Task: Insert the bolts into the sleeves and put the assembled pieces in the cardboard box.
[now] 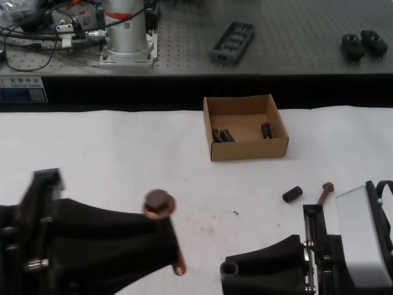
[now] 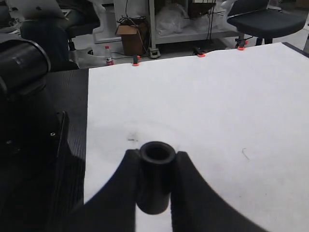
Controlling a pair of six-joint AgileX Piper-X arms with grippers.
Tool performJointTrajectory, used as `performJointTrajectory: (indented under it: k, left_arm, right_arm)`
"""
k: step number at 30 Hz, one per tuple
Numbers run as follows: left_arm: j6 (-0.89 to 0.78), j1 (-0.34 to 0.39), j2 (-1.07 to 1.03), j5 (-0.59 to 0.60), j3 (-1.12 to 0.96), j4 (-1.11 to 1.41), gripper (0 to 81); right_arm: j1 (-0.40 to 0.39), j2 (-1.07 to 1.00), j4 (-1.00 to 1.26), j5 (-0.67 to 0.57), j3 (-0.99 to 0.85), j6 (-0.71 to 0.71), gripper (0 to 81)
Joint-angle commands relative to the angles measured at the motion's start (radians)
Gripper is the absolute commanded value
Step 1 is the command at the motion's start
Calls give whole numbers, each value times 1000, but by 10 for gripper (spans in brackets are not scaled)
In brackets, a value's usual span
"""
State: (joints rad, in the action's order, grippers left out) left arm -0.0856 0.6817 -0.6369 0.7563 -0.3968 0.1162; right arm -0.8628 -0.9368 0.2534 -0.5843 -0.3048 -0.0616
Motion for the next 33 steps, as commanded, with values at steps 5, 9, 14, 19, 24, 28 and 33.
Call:
performJointTrajectory:
  k: [5,9,14,19,24,28,33]
  left_arm:
    - [102,46,-65,16,-9,44,6]
    - [152,89,-121,14,-9,82,6]
    - [159,98,-174,-23,-9,137,6]
    - [159,98,-222,-41,-9,179,6]
    - [159,98,-269,-50,-9,238,6]
    - [177,98,-288,-81,-9,260,6]
    - [196,98,-304,-143,0,262,6]
  right_arm:
    - [-2,12,51,105,20,-6,54]
    - [-2,12,102,150,55,-6,54]
    - [-2,13,174,150,95,-6,54]
    - [-2,13,182,150,95,-6,54]
    - [-2,13,181,153,95,-3,54]
    - [-2,13,181,147,95,-3,54]
    - [-2,13,181,145,95,-3,54]
